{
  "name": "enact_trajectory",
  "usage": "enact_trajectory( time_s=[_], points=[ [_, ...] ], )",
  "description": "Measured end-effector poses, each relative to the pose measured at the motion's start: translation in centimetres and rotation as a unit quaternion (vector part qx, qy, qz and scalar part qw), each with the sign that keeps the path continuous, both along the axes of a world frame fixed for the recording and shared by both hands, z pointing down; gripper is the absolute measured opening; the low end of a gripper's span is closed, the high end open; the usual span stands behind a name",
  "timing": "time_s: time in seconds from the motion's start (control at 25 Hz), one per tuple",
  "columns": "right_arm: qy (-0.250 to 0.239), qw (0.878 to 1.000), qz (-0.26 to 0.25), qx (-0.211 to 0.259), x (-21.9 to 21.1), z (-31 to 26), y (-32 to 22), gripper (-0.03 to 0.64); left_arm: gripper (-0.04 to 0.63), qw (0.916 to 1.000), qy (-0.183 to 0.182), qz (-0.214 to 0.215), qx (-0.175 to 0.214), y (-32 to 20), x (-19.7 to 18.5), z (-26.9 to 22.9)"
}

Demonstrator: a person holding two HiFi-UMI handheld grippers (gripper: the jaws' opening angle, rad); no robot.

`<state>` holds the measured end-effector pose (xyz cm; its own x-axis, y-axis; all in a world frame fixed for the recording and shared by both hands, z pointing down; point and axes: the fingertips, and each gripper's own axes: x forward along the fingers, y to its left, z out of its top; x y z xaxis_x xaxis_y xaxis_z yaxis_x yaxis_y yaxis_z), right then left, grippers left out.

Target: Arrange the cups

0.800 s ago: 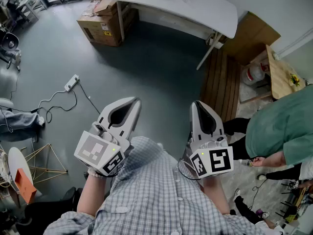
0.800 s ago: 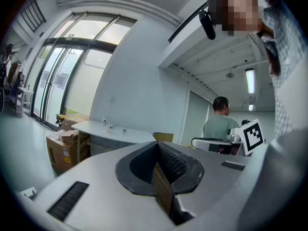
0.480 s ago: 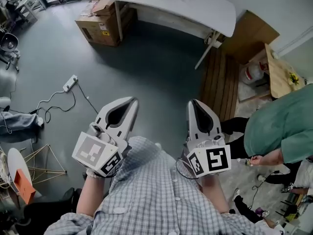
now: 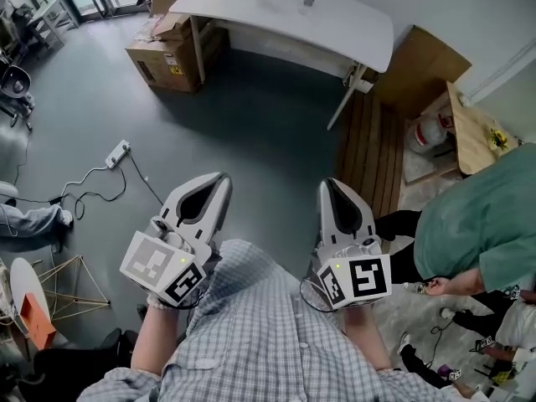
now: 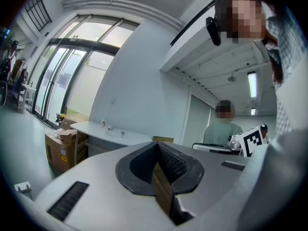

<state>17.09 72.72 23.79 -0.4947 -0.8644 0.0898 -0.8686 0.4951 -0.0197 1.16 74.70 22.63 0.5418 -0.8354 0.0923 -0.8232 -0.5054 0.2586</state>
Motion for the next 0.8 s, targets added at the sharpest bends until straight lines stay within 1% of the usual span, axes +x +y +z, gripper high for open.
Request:
enact_trajectory(
  time_s=[0.16, 0.28, 0.36, 0.56, 0.68, 0.8],
  points=[
    [-0.003, 1.000, 0.017, -0.003, 2.6, 0.4, 0.0, 0.026, 0.011, 1.0000, 0.004, 0.005, 0.000, 0.1, 1.8, 0.0],
    [-0.002, 1.000, 0.027, -0.010, 4.1, 1.0, 0.0, 0.026, 0.011, 1.0000, 0.002, 0.009, -0.004, 0.3, 3.1, 0.4],
    [-0.009, 0.999, 0.033, -0.018, 4.7, 1.5, -0.2, 0.026, 0.011, 0.9999, -0.001, 0.011, -0.006, 0.0, 3.4, 0.6],
    [-0.012, 0.999, 0.041, -0.018, 4.4, 1.8, -2.1, 0.026, 0.010, 0.9998, -0.007, 0.018, -0.001, -2.2, 3.2, 1.0],
    [-0.006, 0.999, 0.047, -0.017, 4.0, 2.2, -3.6, 0.026, 0.011, 0.9996, -0.001, 0.028, -0.004, -4.1, 3.0, 1.7],
    [0.004, 0.998, 0.056, -0.017, 3.9, 2.5, -5.7, 0.026, 0.011, 0.9991, 0.005, 0.041, -0.007, -7.0, 3.1, 2.3]
  ],
)
